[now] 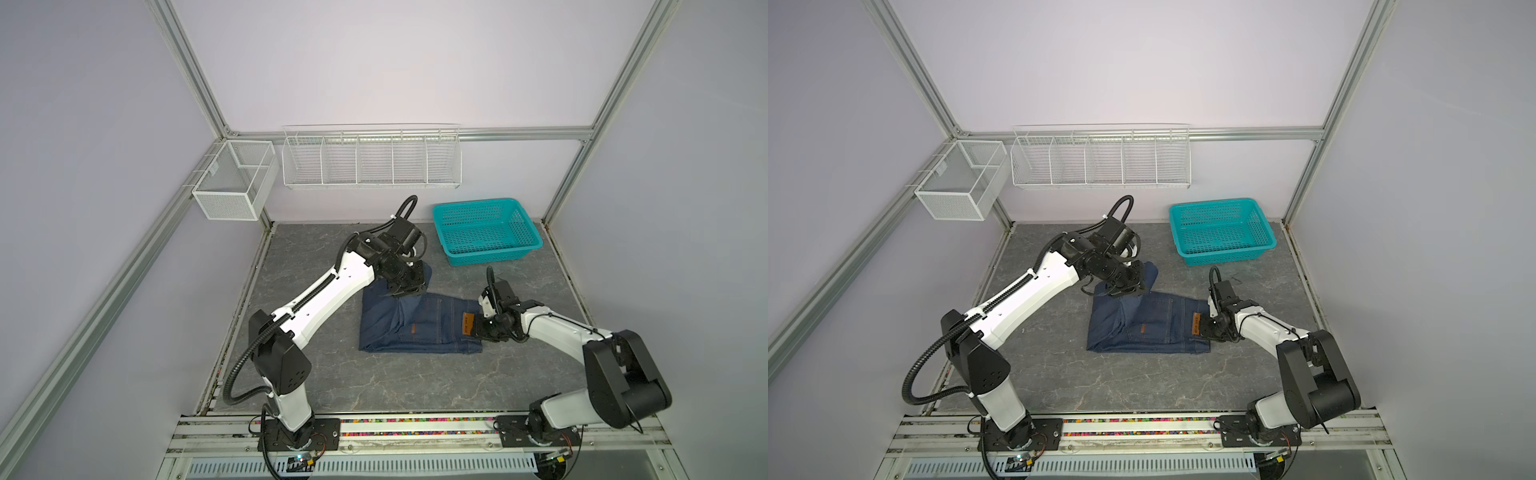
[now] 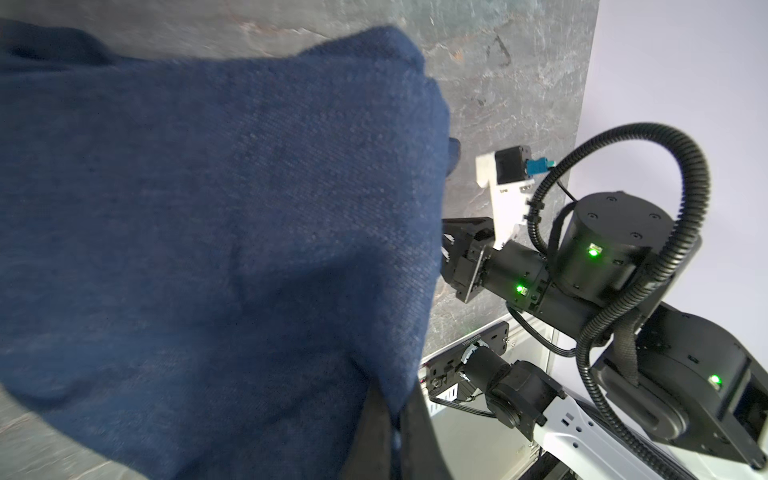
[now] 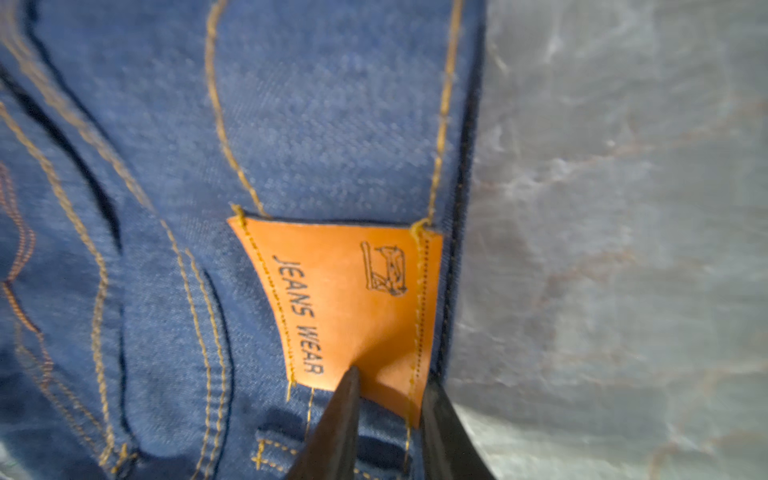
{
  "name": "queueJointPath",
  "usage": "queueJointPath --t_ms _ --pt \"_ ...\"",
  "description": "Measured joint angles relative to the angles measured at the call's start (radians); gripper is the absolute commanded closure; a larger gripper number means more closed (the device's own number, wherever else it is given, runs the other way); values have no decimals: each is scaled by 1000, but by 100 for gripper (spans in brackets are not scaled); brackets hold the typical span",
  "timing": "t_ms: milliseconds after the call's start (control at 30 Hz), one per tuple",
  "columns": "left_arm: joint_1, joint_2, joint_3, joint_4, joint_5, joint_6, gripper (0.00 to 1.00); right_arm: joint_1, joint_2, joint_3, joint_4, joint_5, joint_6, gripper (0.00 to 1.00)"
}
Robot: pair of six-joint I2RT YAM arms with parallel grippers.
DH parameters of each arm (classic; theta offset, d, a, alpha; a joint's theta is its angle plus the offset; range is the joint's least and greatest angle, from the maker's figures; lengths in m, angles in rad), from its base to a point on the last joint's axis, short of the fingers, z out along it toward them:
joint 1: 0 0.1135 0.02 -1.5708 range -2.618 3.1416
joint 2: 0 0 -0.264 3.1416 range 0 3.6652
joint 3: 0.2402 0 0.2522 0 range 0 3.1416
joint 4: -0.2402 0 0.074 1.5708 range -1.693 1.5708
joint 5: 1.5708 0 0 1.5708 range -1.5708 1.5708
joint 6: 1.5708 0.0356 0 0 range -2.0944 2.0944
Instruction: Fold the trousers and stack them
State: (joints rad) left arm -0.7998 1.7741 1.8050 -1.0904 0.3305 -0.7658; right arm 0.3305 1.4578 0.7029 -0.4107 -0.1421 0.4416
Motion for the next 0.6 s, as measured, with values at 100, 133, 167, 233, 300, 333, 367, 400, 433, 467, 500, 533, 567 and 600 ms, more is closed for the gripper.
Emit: queueJointPath --t_ms 100,133,167,233,300,333,367,400,433,467,500,533,567,600 --pt "-28 23 0 31 2 -18 100 0 5 -6 29 -20 8 72" --pt "-35 31 0 45 4 -22 100 0 5 -9 40 -26 9 72" --pt "-42 37 0 58 7 -27 100 0 5 -11 48 -32 12 72" --pt "-55 53 0 90 11 -38 100 0 6 -17 68 -44 18 72" --pt "-67 76 0 119 17 -43 100 0 6 -23 83 -54 23 72" --pt "-74 92 0 132 19 -46 100 0 6 -26 92 -61 26 72" --pt "-80 107 0 143 21 -47 100 0 6 -29 100 -65 27 72" --pt "-88 126 0 152 24 -47 100 0 6 -31 105 -69 28 72" --pt "-95 145 0 161 26 -46 100 0 5 -34 111 -71 31 72" --pt "-102 163 0 167 29 -46 100 -1 3 -37 116 -73 31 72" --pt "-109 182 0 171 32 -45 100 -1 1 -40 121 -76 33 72" --pt "-115 203 0 174 34 -43 100 -2 -2 -44 126 -78 34 72" --pt "-120 221 0 179 36 -42 100 -2 -3 -46 129 -80 35 72" --pt "-124 240 0 185 38 -42 100 -2 -3 -47 132 -84 36 72"
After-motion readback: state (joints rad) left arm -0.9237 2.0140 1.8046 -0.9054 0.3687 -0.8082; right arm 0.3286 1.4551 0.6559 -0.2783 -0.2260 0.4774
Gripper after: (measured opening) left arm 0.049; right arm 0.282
